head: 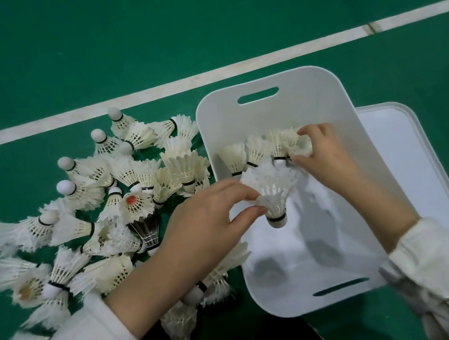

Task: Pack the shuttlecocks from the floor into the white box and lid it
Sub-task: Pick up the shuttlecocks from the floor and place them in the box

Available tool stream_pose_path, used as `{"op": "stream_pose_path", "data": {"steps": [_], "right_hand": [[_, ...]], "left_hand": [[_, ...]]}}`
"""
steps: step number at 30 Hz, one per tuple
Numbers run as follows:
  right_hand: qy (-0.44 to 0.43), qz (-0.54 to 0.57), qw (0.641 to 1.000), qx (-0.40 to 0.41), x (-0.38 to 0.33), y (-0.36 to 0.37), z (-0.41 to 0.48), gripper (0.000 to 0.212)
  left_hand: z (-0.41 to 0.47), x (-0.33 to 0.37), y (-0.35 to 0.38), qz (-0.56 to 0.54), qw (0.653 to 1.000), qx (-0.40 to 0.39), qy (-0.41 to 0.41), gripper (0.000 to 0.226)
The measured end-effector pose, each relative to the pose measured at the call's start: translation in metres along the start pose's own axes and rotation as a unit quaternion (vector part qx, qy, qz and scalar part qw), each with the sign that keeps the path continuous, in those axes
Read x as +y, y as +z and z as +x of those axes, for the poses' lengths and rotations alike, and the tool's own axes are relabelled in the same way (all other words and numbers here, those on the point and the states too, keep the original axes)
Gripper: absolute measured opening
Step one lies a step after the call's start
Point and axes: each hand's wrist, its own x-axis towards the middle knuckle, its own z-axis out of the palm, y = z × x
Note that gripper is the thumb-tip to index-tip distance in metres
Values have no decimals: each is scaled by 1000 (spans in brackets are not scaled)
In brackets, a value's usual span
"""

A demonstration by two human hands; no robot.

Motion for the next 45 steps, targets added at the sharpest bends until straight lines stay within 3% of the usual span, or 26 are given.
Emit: {"op": "stream_pose_path", "data": {"steps": [3, 5, 7, 9, 11, 12, 16, 19, 25, 30, 34, 36, 38, 41, 43, 45], "right_hand": [[-39, 108, 993, -28, -14, -28, -35, 32], [-88, 219, 967, -95, -31, -52, -66, 44], [-122, 257, 942, -178, -49, -67, -91, 60], [-152, 195, 944, -217, -60, -66, -102, 60], [-177, 115, 957, -201, -66, -57, -100, 36], [-177, 105, 960, -192, -69, -53, -98, 23], [-156, 106, 973, -135, -64, -44, -84, 4], [-131, 40, 987, -82, -52, -30, -60, 12], [-130, -93, 977, -144, -53, 41, -13, 23], [-134, -172, 955, -199, -53, 78, -1, 13], [-117, -142, 962, -200, -50, 67, -8, 52], [-117, -157, 962, -189, -51, 52, -19, 61], [-125, -122, 973, -153, -55, 31, -32, 59], [-161, 104, 974, -123, -71, -10, -57, 45], [-188, 207, 945, -168, -88, -36, -76, 46], [-213, 199, 933, -212, -100, -45, -86, 46]], "left_hand": [[-1, -1, 0, -4, 1000, 1, -3, 35], [-2, -1, 0, -7, 1000, -1, -1, 31], [-2, -2, 0, -5, 1000, -3, 5, 26], [-2, -2, 0, -2, 1000, 3, 14, 28], [-3, -1, -2, 3, 1000, 4, 15, 32], [-4, 0, -4, 6, 1000, 1, 12, 31], [-11, 1, -17, -17, 1000, 8, -16, 44], [-19, 0, -33, -90, 994, 55, -42, 40], [-33, -12, -39, -80, 995, 53, -29, 8], [-34, -19, -37, -32, 998, 44, 0, 5], [-33, -23, -36, -1, 998, 67, 18, 6], [-31, -25, -35, -1, 997, 78, 18, 5], [-29, -26, -35, -2, 996, 89, 20, 7], [-24, -23, -38, 11, 995, 93, 31, 13], [-21, -18, -40, 14, 995, 93, 44, 13], [-18, -13, -42, 19, 994, 88, 65, 13]]}}
